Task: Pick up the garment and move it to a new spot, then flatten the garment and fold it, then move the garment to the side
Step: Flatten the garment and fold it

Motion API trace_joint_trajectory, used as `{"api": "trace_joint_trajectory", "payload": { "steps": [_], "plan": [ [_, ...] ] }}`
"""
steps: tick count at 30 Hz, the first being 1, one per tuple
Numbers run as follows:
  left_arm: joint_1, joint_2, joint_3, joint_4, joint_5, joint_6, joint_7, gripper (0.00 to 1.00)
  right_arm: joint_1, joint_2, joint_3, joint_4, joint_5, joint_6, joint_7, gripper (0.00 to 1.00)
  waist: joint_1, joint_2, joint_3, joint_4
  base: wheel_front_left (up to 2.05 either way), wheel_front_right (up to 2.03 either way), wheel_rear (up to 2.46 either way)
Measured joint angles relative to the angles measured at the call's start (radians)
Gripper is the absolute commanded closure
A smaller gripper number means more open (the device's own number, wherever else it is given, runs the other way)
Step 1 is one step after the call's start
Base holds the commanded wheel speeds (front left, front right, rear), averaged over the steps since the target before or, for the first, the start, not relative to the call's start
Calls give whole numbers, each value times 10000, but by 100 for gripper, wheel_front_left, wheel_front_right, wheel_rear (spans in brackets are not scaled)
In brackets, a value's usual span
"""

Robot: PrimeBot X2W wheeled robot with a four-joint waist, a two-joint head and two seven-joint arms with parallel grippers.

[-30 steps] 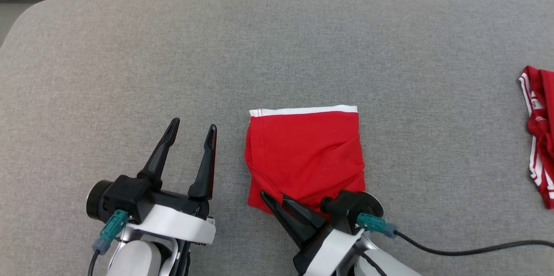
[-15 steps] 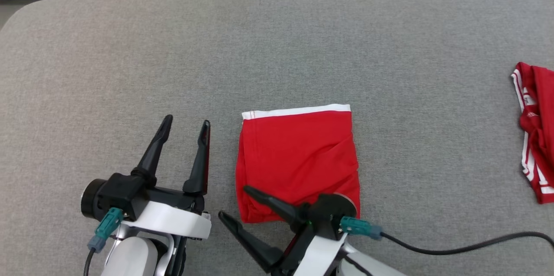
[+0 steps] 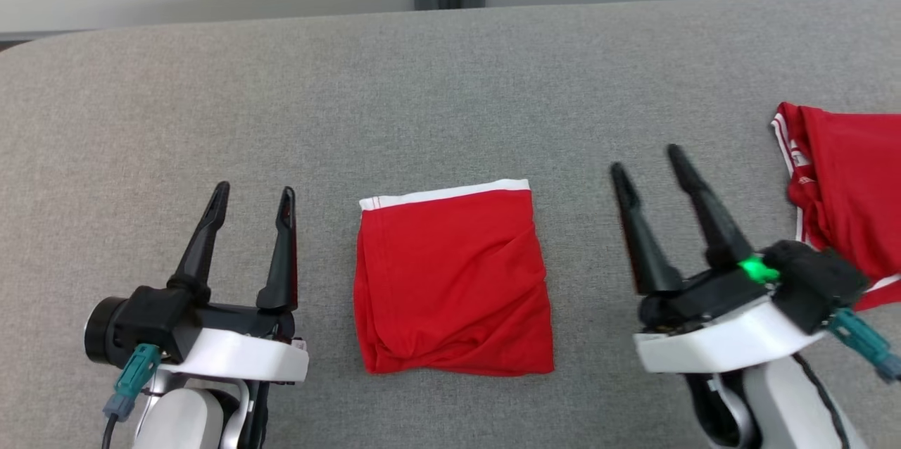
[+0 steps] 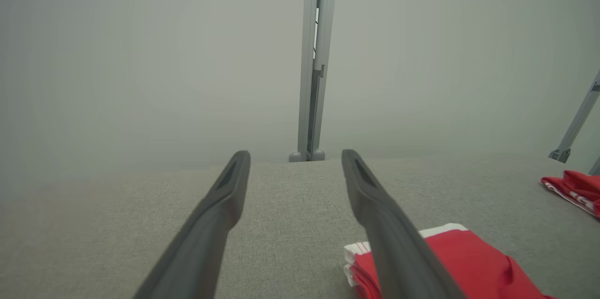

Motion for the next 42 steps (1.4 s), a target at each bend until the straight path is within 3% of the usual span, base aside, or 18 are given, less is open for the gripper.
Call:
{"api": "trace_joint_trajectory", "payload": {
  "steps": [5, 10, 21, 32, 33, 34, 42],
  "plan": [
    [233, 136, 46, -226, 31, 130, 77, 0, 585, 25, -1578, -236, -825, 0, 372, 0, 0, 0, -231, -149, 0, 0, 0],
    [624, 299, 40, -502, 109, 274, 209, 0, 1240, 17, -2495, -232, -1120, 0, 828, 0, 0, 0, -508, -237, 0, 0, 0],
    [1480, 384, -86, -869, 109, 477, 543, 0, 2608, 29, -3007, -96, -1108, 0, 1498, 0, 0, 0, -1205, -195, 0, 0, 0],
    [1639, 445, -153, -1101, 104, 616, 706, 0, 2778, 102, -3045, -307, -1057, 0, 1590, 0, 0, 0, -1276, -167, 0, 0, 0],
    [1633, 445, -163, -1122, 104, 616, 708, 0, 2775, 105, -3041, -324, -1057, 0, 1588, 28, 0, 0, -1257, -158, 0, 0, 0],
    [1627, 443, -173, -1126, 104, 627, 708, 0, 2765, 102, -2989, -320, -1024, 0, 1607, 100, 0, 0, -1247, -140, 0, 0, 0],
    [1368, 378, -362, -1210, 104, 619, 711, 0, 1913, 46, -1425, 347, -775, 0, 1645, 100, 0, 0, -979, 143, 0, 0, 0]
  ]
}}
